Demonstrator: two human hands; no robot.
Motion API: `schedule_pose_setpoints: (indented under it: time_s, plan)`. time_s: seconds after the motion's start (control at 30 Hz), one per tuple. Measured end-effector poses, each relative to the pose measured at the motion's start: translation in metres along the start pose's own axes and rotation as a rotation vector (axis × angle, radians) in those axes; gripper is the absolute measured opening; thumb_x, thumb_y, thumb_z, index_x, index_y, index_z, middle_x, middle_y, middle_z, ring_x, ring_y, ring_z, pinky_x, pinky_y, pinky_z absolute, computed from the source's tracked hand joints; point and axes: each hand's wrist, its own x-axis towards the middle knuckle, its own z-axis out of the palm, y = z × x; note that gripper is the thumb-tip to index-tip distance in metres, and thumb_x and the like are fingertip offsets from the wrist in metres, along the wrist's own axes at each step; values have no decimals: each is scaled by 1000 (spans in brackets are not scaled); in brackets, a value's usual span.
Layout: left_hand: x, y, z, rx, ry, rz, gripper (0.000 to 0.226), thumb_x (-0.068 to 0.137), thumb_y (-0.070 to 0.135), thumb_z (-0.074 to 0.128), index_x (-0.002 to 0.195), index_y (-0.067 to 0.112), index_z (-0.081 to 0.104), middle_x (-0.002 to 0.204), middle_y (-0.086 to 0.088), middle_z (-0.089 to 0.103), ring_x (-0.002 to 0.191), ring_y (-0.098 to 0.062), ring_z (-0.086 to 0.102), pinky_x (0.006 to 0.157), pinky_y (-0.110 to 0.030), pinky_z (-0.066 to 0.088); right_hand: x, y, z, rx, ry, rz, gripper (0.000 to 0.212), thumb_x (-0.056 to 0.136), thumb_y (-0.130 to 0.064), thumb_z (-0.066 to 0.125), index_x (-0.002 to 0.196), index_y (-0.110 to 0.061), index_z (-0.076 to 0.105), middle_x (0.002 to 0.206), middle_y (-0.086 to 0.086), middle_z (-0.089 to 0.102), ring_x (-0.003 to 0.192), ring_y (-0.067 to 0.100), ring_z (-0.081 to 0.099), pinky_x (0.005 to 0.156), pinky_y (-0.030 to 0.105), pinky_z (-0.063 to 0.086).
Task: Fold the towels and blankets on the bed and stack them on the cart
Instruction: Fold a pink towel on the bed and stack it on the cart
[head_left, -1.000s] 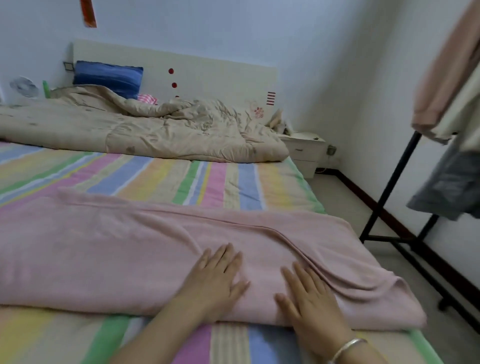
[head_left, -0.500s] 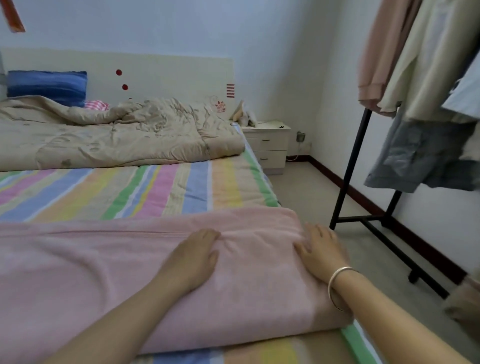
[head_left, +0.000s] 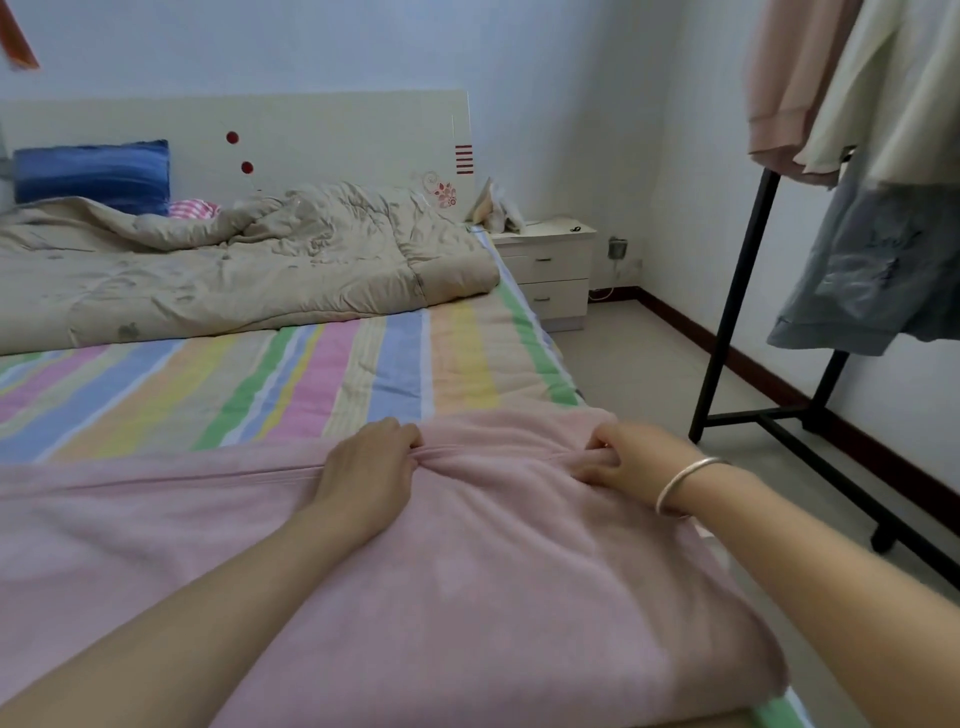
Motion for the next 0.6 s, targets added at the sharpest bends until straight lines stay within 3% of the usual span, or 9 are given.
schedule_pose_setpoints:
  time_s: [0.1,0.2,0.27,0.37,0.47,0.53,0.6]
  plan:
    - [12,3,2,-13,123,14,12,94,19,50,102,21,59,98,0,54,95,-25,54,69,-35,40,0,4,-16,88,215,15,16,89,-36,57,96,-22,60,98,1,65,91,25,60,71,31,43]
    - [18,4,11,-45,196,-38,15,94,14,50,102,18,61,99,-5,57,93,-29,55,73,-39,44,9,1,-25,121,478,108,20,91,-45,54,92,-25,56,87,-3,61,84,26,58,66,33,41]
    - [9,4,24,-4,148,-77,18,91,13,52,104,18,63,97,-7,60,91,-31,57,74,-40,45,20,-1,-8,69,404,159,23,90,-46,53,95,-25,58,96,0,64,90,28,59,68,32,42]
    - [-6,4,43,53,85,-76,24,79,6,63,101,15,65,91,-8,62,86,-33,61,73,-41,50,27,2,31,159,209,281,42,88,-51,51,118,-22,55,121,8,59,109,32,56,88,39,48]
    - [-9,9,30,-98,267,-48,36,76,4,67,110,14,67,104,-5,68,96,-30,63,86,-39,49,19,10,36,298,208,411,69,87,-63,46,137,-15,41,135,14,47,122,34,48,100,42,42]
    - [-19,22,9,-332,342,-108,31,84,6,60,110,19,70,111,0,70,107,-24,62,93,-37,47,8,16,33,331,186,472,71,89,-64,40,139,-13,42,137,15,49,123,34,49,97,40,41]
    - [-35,38,-3,-451,266,-117,34,91,24,48,118,25,68,123,6,66,118,-18,57,101,-33,42,-5,21,32,308,127,490,67,90,-63,35,128,-11,54,126,15,59,113,33,57,87,36,44]
